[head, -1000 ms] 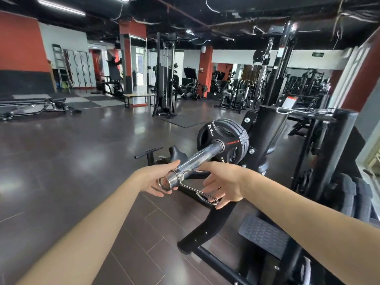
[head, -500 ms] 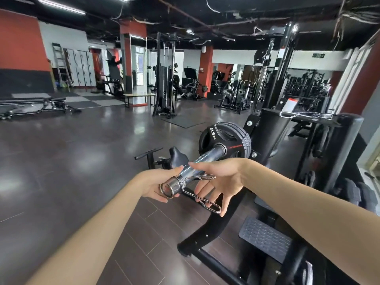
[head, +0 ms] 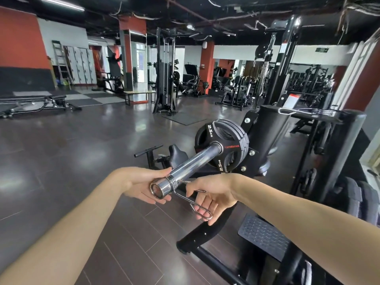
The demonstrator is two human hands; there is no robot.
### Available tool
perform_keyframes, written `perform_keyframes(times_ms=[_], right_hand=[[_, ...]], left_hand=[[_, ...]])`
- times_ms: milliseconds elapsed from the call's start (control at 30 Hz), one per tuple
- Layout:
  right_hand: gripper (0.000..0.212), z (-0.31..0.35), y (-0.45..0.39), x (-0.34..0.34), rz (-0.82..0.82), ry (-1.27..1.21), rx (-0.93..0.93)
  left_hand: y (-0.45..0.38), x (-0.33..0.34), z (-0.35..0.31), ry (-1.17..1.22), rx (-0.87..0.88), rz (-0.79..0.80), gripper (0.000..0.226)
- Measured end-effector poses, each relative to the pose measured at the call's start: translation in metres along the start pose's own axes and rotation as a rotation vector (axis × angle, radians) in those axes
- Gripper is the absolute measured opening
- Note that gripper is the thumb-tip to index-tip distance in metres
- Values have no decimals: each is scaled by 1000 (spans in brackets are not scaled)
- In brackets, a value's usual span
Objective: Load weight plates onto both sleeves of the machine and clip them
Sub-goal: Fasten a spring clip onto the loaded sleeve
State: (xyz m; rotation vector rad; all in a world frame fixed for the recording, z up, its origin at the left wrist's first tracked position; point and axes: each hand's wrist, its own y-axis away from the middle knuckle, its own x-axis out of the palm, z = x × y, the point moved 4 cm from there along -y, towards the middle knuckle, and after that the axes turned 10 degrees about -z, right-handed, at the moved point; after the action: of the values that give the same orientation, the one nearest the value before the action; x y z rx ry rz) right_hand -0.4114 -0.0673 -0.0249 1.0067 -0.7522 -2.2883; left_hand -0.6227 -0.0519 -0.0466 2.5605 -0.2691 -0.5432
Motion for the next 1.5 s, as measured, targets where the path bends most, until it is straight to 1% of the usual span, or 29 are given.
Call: perform_keyframes(times_ms=[100, 167, 233, 267, 300, 333, 367, 400, 433, 467, 500, 533, 633, 667, 700, 733, 767, 800, 867, 900, 933, 967, 1067, 1100, 1167, 1200, 1367, 1400, 1500], right_hand=[[41, -9, -10, -15, -102, -46, -25], [41, -14, -20, -32, -143, -55, -38], [41, -18, -30, -48, -145, -62, -45], [40, -20, -36, -56, -142, -59, -49], [39, -22, -42, -66, -145, -53, -55], [37, -24, -48, -76, -155, -49, -57], [35, -27, -54, -86, -168, -52, -60], [35, -30, -60, -97, -180, -56, -60], [35, -33, -66, -107, -188, -62, -58], [35, -36, -72, -118, -194, -68, -55], [35, -38, -78, -128, -198, -77, -52], [35, -42, -84, -137, -205, -86, -49], [41, -50, -99, -164, -212, -148, -33], [45, -52, -102, -170, -201, -180, -19], [50, -54, -104, -174, -175, -212, -10], [55, -55, -105, -175, -144, -242, -6], [59, -57, -107, -176, -107, -278, -7], [63, -58, -107, -175, -80, -313, -6], [73, -62, -107, -173, -50, -413, 1], [79, -64, -106, -172, -35, -478, 1], [85, -67, -104, -172, -27, -522, 0], [93, -71, -102, -171, -9, -556, -2], [122, -85, -90, -162, 14, -682, 33], [130, -89, -87, -155, 33, -747, 36], [139, -93, -84, -144, 51, -864, 14], [141, -94, -83, -140, 36, -915, -1], [149, -95, -85, -121, -1, -1110, -63], [145, -96, -85, -119, -24, -1122, -76], [115, -100, -89, -122, -161, -1121, -74]], left_hand=[[-17, 11, -13, 146, -17, -99, 66], [-28, 17, -26, 134, -16, -115, 69], [-39, 15, -43, 15, -23, -76, 83], [-46, 13, -50, -45, -40, -67, 94], [-57, 11, -57, -100, -64, -88, 107], [-67, 11, -64, -117, -88, -119, 115], [-78, 14, -72, -113, -96, -147, 112], [-85, 20, -83, -112, -89, -172, 97], [-90, 27, -95, -119, -81, -186, 76], [-99, 33, -104, -109, -77, -185, 62], [-111, 37, -111, -80, -79, -194, 56], [-121, 40, -118, -75, -66, -217, 58], [-151, 41, -135, -109, 6, -375, 93], [-157, 44, -139, -114, 23, -393, 93], [-159, 46, -143, -118, 34, -390, 87], [-162, 47, -146, -112, 41, -367, 82], [-165, 46, -147, -101, 41, -344, 84], [-164, 44, -145, -106, 37, -331, 95], [-169, 39, -137, -119, 21, -309, 128], [-172, 37, -133, -128, 14, -309, 136], [-171, 36, -131, -137, 14, -299, 135], [-166, 39, -131, -136, 11, -277, 125], [-158, 46, -136, -96, 23, -185, 81], [-157, 46, -136, -77, 29, -178, 74], [-157, 47, -135, -61, 40, -189, 73], [-158, 48, -135, -53, 48, -192, 74], [-156, 56, -133, 21, 77, -190, 67], [-154, 59, -133, 41, 74, -181, 65], [-150, 62, -133, 66, 63, -147, 62]])
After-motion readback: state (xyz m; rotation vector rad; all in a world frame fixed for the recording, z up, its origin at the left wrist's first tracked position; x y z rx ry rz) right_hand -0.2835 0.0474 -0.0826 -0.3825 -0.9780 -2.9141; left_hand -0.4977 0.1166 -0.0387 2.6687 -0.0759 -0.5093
